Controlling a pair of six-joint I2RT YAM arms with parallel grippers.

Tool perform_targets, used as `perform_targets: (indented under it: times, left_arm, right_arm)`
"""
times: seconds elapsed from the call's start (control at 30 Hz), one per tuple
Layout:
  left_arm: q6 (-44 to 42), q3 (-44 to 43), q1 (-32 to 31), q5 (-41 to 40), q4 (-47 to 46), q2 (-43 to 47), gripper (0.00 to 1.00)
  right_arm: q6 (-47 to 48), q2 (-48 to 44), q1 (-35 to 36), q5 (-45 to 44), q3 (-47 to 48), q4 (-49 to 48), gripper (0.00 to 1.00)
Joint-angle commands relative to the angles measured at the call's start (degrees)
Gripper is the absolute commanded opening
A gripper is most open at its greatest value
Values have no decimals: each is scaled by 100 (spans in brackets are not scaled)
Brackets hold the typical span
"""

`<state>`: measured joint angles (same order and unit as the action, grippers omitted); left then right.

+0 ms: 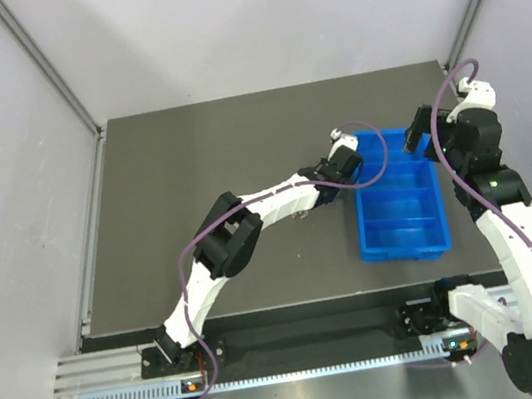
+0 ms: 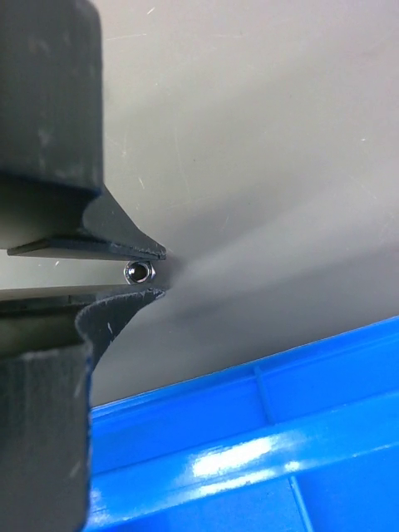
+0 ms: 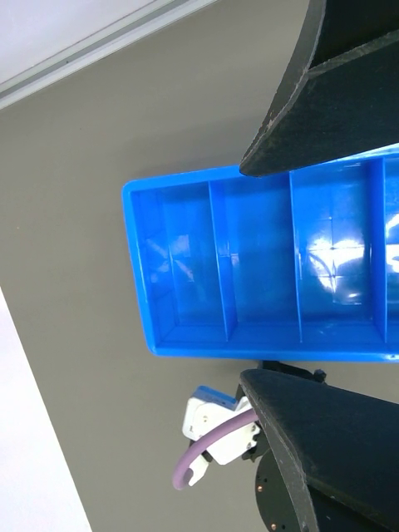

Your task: Sort the screws and nuts into containers

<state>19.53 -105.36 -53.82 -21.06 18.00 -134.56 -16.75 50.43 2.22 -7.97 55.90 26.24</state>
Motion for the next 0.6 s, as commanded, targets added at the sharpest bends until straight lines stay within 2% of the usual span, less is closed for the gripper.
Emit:
perform_targets:
  times: [0.0,0.07,0.2,0.3,0.37,0.47,0.57]
  left_arm:
    - [51,-63,-23,-126,335,-184,14]
    - [86,-37,-32,-170,353,-123,14]
    - [174,147,-41,-337,301,-35,5]
    - [227,148,-41,-381,327,35,4]
    - [236,174,-40,-355,327,131,11]
    - [200,209,-41,-338,336,202,29]
    - [271,209,-41,-373,423,185,31]
  right_arm:
    - [-39,-16,59,-109,149,-84,100]
    - [-47,-25,59,-109,149,-75,100]
    - [-74,-7,59,-91,114,-75,100]
    - [-109,19,59,-74,123,-66,100]
    - [-118,37,51,-82,123,-58,100]
    - [-135,45,59,-56,114,-66,100]
    - [-153,54,51,-38,105,-66,99]
